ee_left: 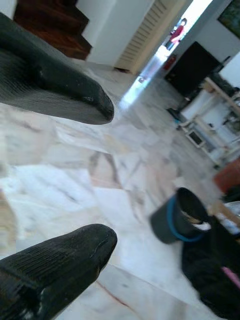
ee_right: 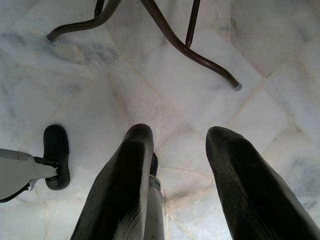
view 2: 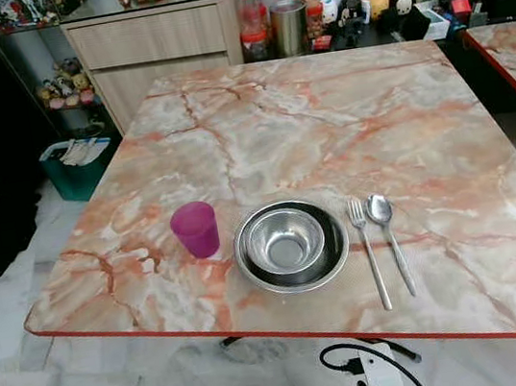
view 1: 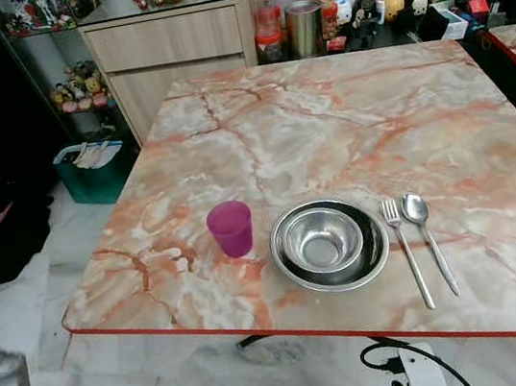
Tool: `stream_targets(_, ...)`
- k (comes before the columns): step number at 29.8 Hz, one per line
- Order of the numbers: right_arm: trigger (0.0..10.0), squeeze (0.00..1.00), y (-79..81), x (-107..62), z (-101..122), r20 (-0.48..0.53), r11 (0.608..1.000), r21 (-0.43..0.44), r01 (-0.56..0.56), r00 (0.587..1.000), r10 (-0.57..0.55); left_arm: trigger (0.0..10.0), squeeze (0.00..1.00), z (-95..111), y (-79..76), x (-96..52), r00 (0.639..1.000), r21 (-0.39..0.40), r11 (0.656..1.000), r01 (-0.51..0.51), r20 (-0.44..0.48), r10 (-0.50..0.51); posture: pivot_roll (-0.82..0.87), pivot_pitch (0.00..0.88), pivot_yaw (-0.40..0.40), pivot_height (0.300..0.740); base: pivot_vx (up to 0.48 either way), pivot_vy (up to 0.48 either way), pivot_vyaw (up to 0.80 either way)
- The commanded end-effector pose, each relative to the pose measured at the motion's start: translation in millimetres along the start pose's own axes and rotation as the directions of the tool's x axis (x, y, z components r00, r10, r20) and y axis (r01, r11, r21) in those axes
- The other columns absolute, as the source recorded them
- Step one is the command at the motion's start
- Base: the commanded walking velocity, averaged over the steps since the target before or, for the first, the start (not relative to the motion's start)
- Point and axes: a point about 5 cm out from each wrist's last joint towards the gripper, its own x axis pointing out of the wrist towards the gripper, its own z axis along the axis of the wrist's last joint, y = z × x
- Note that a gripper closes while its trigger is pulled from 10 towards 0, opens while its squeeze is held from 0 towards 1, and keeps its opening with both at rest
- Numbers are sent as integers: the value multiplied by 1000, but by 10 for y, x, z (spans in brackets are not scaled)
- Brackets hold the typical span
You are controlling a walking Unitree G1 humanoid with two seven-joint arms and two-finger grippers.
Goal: Setting the table
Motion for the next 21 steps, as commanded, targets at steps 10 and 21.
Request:
stream_targets(10, 10000, 0, 24, -8, -40, -7, 1000, 4, -7, 1000, 7, 10000, 0, -916, -280, -436, 963, 172, 970, 172, -235, -129, 0, 0, 77, 740, 0, 0, 0)
stream_targets(21, 10000, 0, 35, -10, -52, -8, 1000, 3, -12, 1000, 12, 10000, 0, -1139, -495, -687, 910, 170, 925, 340, -306, -279, -2, 0, 81, 740, 0, 0, 0)
